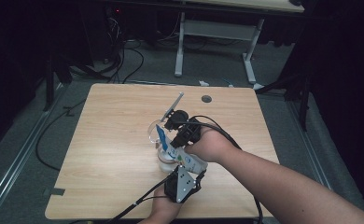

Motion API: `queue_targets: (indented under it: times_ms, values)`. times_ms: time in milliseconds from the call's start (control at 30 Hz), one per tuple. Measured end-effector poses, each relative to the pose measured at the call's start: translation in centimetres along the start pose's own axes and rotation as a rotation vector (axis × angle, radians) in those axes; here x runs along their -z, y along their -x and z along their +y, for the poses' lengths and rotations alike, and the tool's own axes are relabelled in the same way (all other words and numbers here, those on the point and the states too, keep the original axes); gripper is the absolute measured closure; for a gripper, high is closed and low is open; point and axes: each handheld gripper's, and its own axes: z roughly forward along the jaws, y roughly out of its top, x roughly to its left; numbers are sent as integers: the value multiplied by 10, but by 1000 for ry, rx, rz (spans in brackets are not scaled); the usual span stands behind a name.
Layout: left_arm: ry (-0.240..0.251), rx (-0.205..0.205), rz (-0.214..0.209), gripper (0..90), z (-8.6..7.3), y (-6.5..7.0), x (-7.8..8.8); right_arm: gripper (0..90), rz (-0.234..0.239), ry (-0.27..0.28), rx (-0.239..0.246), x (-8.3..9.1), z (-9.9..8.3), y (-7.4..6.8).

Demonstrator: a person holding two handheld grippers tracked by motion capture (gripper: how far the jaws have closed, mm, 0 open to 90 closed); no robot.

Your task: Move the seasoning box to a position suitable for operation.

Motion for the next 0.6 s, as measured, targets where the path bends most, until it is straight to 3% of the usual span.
queue_targets:
  times_ms: [600]
  values:
    - [3,3,1,577,4,-1,0,899,-8,4,8,1,1,2]
